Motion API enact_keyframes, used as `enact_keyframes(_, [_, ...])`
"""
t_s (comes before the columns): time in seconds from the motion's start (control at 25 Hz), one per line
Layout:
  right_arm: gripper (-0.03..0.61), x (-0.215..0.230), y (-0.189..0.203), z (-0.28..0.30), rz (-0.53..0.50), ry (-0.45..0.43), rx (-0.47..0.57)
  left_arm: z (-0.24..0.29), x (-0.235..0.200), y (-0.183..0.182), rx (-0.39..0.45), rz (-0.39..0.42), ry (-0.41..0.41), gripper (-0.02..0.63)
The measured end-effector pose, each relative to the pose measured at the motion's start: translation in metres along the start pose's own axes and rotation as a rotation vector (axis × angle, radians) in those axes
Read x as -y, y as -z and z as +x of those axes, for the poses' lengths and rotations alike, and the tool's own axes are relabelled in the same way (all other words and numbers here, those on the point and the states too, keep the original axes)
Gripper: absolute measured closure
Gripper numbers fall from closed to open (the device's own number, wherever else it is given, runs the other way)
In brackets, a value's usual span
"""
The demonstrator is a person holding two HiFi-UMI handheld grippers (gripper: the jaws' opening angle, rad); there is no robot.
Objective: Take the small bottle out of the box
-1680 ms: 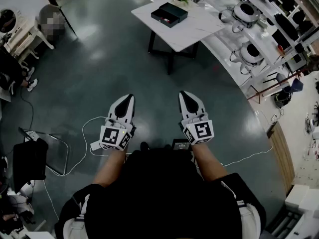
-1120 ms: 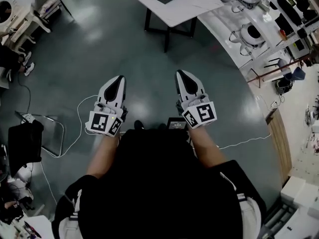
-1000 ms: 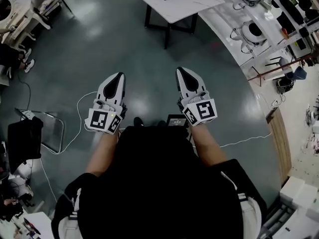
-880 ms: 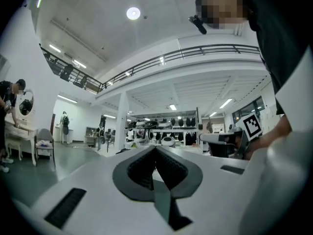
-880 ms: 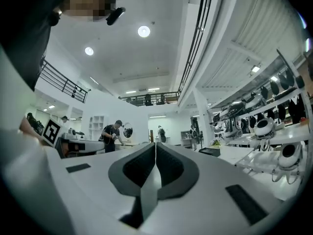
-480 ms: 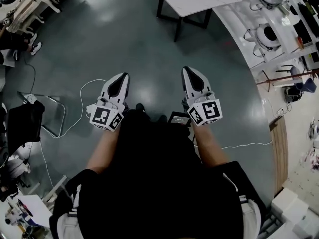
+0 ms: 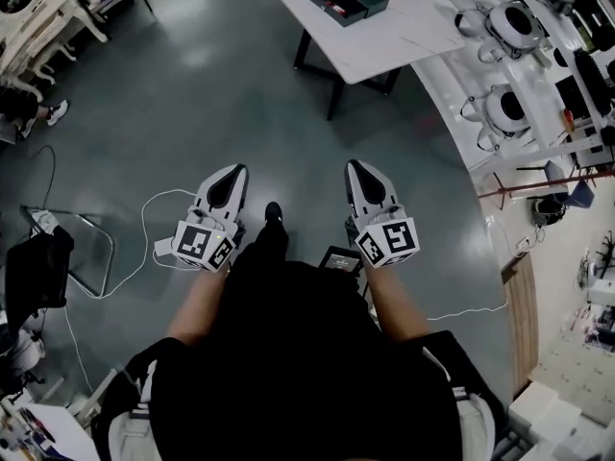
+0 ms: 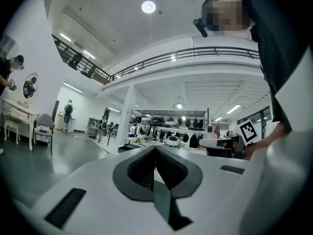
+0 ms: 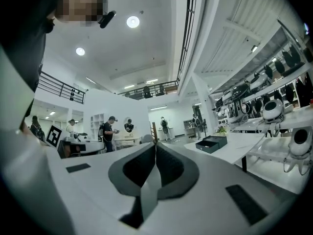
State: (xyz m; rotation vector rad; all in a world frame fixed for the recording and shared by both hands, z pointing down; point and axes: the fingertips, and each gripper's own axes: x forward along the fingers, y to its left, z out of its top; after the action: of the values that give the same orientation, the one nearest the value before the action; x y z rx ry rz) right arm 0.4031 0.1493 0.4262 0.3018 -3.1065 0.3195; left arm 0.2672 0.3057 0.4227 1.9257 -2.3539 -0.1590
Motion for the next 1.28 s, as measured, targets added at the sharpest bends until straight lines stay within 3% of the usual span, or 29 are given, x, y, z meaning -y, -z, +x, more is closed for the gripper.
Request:
enact_keyframes(0.56, [0.545, 0.041, -0.04, 0.193, -0.02, 0.04, -0.005, 0.135, -0.154, -0.032, 0.032, -0.025, 0.12, 0.598])
enact_keyframes(0.96, [0.545, 0.08, -0.033, 0.27, -0.002, 0.044, -0.012, 0.207, -0.214, -0.029, 0.035, -0.041, 0.126, 0.598])
enact_keyframes(1.16, [0.545, 0.111, -0.023, 0.323, 0.037, 0.032, 0.01, 0.252, -0.241, -0.032, -0.004, 0.027, 0.172, 0.598])
enact_keyframes(1.28, [0.545, 0.139, -0.023, 0.36, 0.062, 0.038, 0.023, 0.286, -0.268, -0.04, -0.011, 0.052, 0.161, 0.598])
